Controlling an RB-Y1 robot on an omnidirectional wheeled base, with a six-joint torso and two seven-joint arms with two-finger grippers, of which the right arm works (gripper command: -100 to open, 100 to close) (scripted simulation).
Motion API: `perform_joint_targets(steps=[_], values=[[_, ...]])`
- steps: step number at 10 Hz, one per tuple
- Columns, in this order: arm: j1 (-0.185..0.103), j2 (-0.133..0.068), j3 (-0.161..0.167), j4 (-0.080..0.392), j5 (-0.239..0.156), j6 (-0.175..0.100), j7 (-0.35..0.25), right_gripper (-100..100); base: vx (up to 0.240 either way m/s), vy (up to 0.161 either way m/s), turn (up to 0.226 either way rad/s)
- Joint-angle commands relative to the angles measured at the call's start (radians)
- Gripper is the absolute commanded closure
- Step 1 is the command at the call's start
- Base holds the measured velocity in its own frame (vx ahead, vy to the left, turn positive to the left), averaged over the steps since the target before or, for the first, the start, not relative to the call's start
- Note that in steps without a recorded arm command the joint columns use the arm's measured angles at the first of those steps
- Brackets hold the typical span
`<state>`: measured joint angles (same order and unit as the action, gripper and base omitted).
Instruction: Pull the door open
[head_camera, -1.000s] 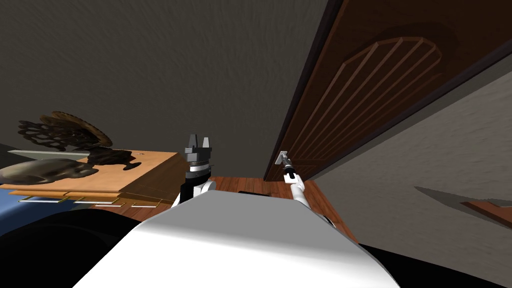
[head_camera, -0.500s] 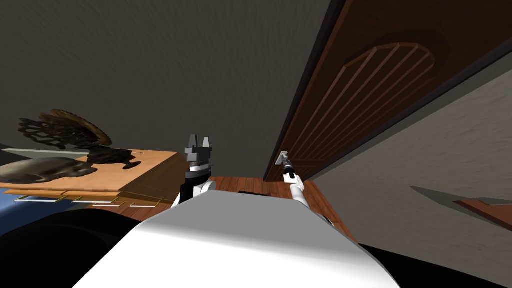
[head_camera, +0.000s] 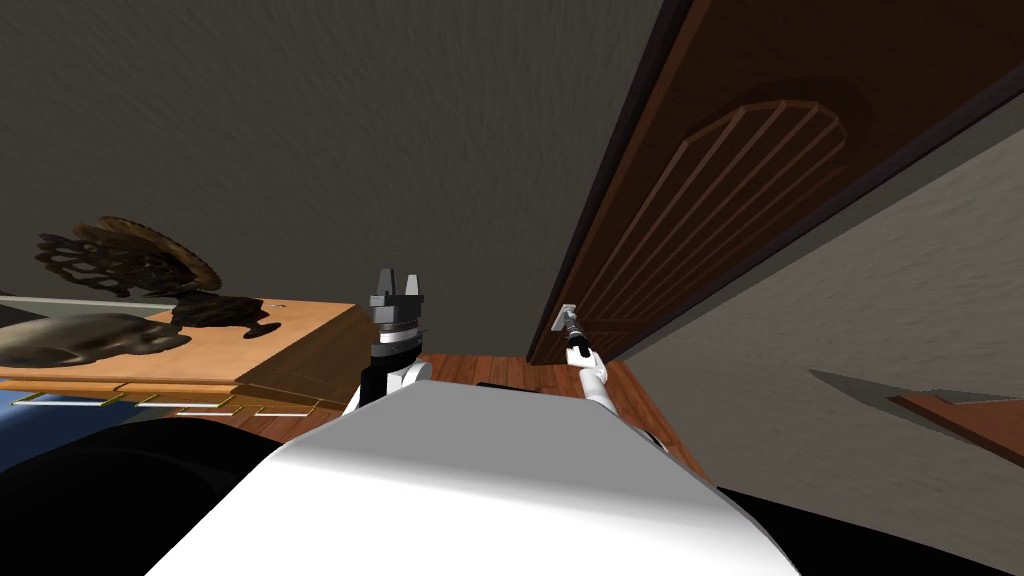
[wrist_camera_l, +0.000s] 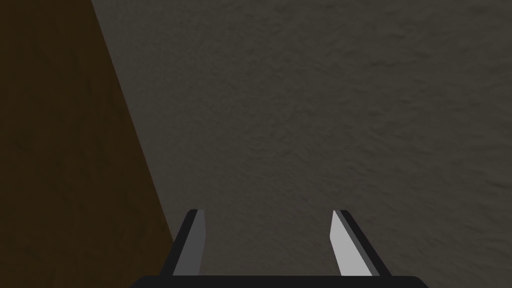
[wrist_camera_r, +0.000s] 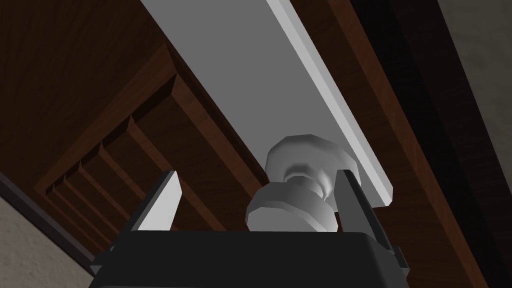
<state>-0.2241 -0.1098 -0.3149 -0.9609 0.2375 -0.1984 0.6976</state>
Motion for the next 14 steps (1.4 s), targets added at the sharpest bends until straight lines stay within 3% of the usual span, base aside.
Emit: perform_joint_targets(steps=[1, 6, 7, 14], values=[[0.006, -0.033, -0.028, -0.009, -0.010, 0.012, -0.006, 100, -0.011, -0.009, 0.026], [0.006, -0.033, -0.028, -0.009, -0.010, 0.012, -0.006, 100, 0.002, 0.002, 0.006], [0.002, -0.011, 0.008, 0.011, -0.021, -0.020, -0.040, 100, -0.033, 0.019, 0.126], [-0.008, -0.028, 0.042, 0.025, -0.096, -0.041, -0.205, 100, -0.043, -0.034, 0.080]])
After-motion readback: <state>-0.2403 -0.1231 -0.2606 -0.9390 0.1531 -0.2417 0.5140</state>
